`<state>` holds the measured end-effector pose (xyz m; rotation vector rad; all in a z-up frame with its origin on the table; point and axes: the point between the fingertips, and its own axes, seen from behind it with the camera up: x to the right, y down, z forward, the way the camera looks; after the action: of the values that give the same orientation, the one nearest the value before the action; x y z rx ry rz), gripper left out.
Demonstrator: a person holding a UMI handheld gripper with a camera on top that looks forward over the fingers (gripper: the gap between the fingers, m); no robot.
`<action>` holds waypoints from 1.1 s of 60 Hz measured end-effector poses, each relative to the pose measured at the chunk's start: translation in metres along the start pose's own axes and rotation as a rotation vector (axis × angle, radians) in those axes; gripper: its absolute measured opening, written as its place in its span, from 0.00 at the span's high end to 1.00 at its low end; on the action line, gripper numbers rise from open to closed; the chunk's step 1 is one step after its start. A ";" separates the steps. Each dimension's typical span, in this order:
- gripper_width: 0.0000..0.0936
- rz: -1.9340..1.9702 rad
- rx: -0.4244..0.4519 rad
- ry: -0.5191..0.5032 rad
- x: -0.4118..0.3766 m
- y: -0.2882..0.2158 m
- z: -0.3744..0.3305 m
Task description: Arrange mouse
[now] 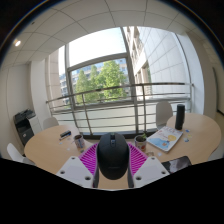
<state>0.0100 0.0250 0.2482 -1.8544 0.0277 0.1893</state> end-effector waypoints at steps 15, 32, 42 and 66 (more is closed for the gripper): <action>0.59 -0.013 -0.271 0.202 0.225 0.143 0.035; 0.43 -0.028 -0.401 0.212 0.272 0.215 0.042; 0.13 -0.070 -0.371 0.225 0.265 0.193 0.022; 0.10 -0.143 -0.251 0.294 0.192 0.109 -0.166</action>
<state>0.2056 -0.1497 0.1624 -2.1120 0.0778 -0.1889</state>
